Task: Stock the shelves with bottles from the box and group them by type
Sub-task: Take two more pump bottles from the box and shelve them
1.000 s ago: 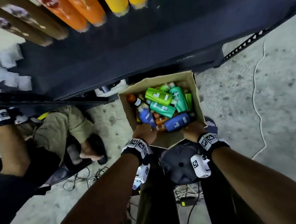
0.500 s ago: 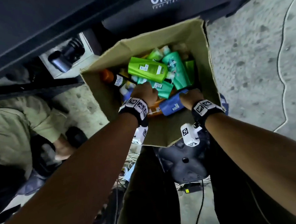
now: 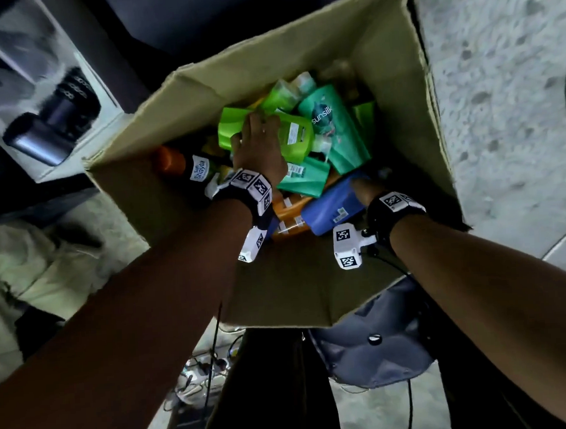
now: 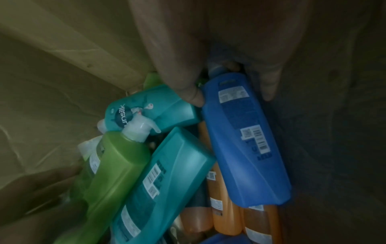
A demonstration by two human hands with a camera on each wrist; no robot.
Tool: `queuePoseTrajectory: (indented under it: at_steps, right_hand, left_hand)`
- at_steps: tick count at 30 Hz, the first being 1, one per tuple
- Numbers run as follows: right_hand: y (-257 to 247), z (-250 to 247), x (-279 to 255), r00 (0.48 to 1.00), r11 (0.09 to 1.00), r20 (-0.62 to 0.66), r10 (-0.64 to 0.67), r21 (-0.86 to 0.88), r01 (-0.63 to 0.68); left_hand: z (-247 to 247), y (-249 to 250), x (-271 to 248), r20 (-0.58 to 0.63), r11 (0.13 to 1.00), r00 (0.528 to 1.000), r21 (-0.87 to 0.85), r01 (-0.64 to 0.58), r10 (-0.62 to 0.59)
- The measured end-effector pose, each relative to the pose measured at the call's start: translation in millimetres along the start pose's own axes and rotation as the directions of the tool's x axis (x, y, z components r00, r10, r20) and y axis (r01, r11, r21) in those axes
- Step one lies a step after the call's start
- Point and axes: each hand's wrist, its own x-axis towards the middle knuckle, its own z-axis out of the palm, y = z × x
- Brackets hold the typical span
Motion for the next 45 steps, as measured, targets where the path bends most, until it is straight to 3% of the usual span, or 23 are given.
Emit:
queuePoseTrajectory:
  at_steps: [8, 12, 14, 20, 25, 28, 32, 39, 45]
  right_hand:
    - [-4.5, 14.4, 11.9, 0.997, 0.997, 0.080, 0.015, 0.078, -0.021]
    - [2.9, 27.7, 18.2, 0.999, 0.982, 0.025, -0.047, 0.183, 0.041]
    - [6.7, 28.5, 25.0, 1.000, 0.987, 0.030, -0.007, 0.160, 0.002]
    - [14.8, 25.2, 36.3, 0.976, 0.928, 0.219, -0.008, 0.364, -0.074]
    - [18.7, 27.1, 31.4, 0.983, 0.965, 0.184, -0.011, 0.258, -0.038]
    - [16.4, 30.5, 31.2, 0.993, 0.974, 0.113, -0.023, 0.224, -0.003]
    - [19.5, 32.7, 33.4, 0.986, 0.946, 0.144, 0.082, 0.299, -0.122]
    - [19.3, 24.4, 24.2, 0.989, 0.948, 0.120, 0.085, 0.297, -0.117]
    - [23.6, 20.1, 3.4, 0.999, 0.953, -0.026, -0.041, 0.298, 0.047]
  left_hand:
    - [13.4, -6.4, 13.0, 0.086, 0.977, 0.996, 0.211, -0.034, 0.016]
    - [12.0, -3.5, 21.8, 0.116, 0.964, 0.993, 0.263, -0.041, 0.010]
    - [11.9, -1.5, 26.4, 0.109, 0.961, 0.994, 0.275, -0.030, 0.000]
    - [16.6, 2.8, 27.9, 0.076, 0.953, 0.997, 0.302, -0.016, -0.007]
    - [1.0, 2.1, 36.1, 0.171, 0.945, 0.985, 0.324, -0.044, -0.013]
    - [-7.0, 2.8, 34.4, 0.215, 0.973, 0.970, 0.219, 0.067, -0.115]
    - [-9.7, 0.7, 24.8, 0.285, 0.964, 0.932, -0.077, 0.255, -0.224]
    - [-3.8, -5.7, 0.6, 0.337, 0.820, 0.907, -0.422, 0.386, -0.253]
    - [-2.1, -6.3, -20.6, 0.420, 0.652, 0.858, -0.569, 0.502, -0.295]
